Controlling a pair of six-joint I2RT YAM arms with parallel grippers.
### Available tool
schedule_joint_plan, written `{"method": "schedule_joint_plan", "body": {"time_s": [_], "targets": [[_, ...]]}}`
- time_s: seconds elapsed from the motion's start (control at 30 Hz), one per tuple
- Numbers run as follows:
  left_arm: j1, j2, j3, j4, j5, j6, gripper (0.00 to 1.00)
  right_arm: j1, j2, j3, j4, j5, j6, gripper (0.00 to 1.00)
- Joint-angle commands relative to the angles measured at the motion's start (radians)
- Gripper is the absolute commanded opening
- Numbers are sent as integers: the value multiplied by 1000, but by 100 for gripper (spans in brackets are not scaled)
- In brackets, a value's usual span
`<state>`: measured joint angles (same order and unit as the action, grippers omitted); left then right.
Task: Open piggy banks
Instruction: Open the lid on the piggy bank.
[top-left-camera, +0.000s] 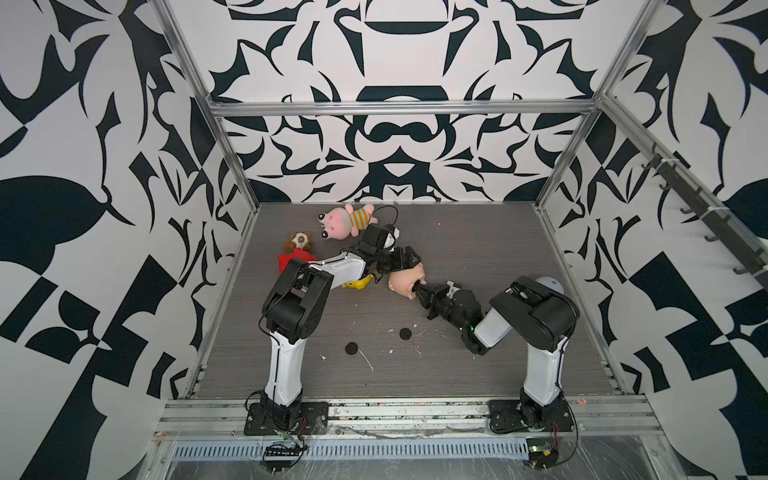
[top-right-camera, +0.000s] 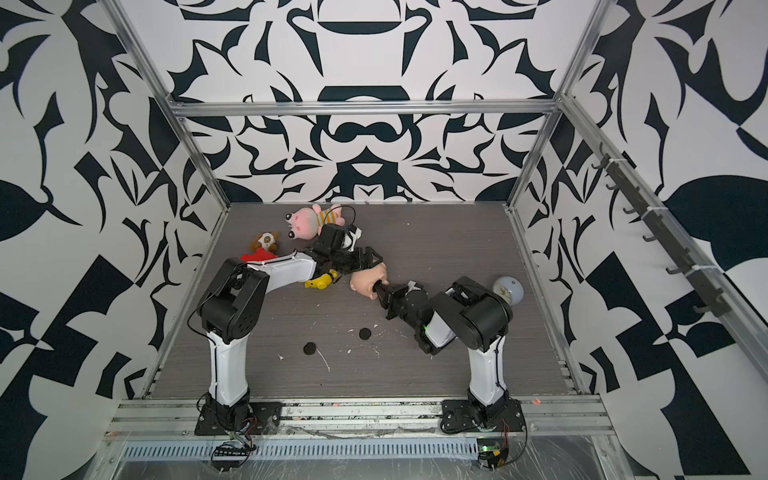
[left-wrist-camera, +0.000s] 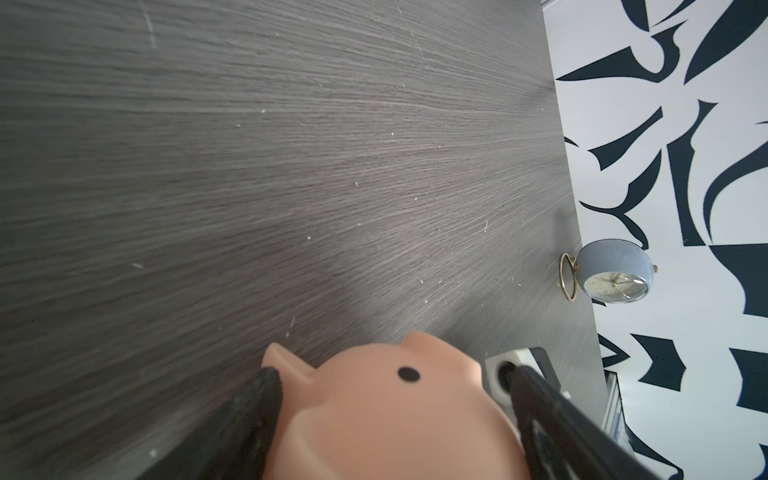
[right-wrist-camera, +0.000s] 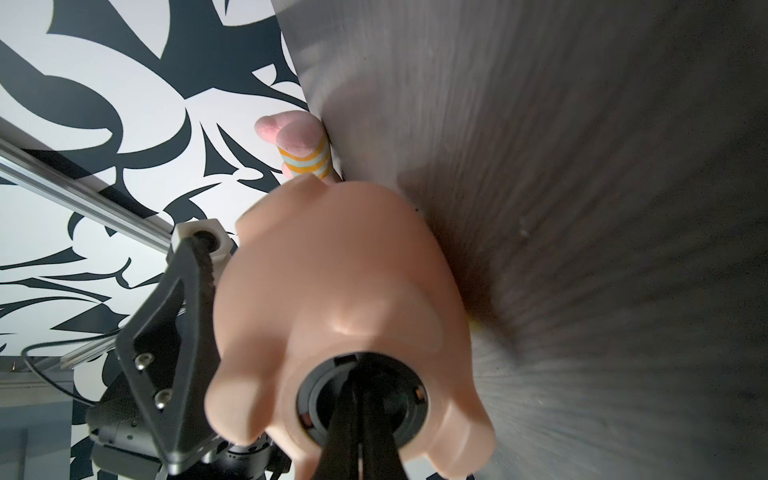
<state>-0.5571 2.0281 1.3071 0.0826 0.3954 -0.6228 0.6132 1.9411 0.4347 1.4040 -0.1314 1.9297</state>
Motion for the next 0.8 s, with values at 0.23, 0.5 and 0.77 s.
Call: {"method": "schedule_joint_plan", "body": {"time_s": [0.23,0.5,0.77], "targets": [[-32,-23,-18,-67,62,6,90,-14,-64,-117,24,35,-54,0],[-32,-15,-2,-83,59,15,90,-42,-142,-247,23,22,-74,0],[-32,-8,18,-93,62,15,90,-61,-160,-323,22,12,-84,0]]}}
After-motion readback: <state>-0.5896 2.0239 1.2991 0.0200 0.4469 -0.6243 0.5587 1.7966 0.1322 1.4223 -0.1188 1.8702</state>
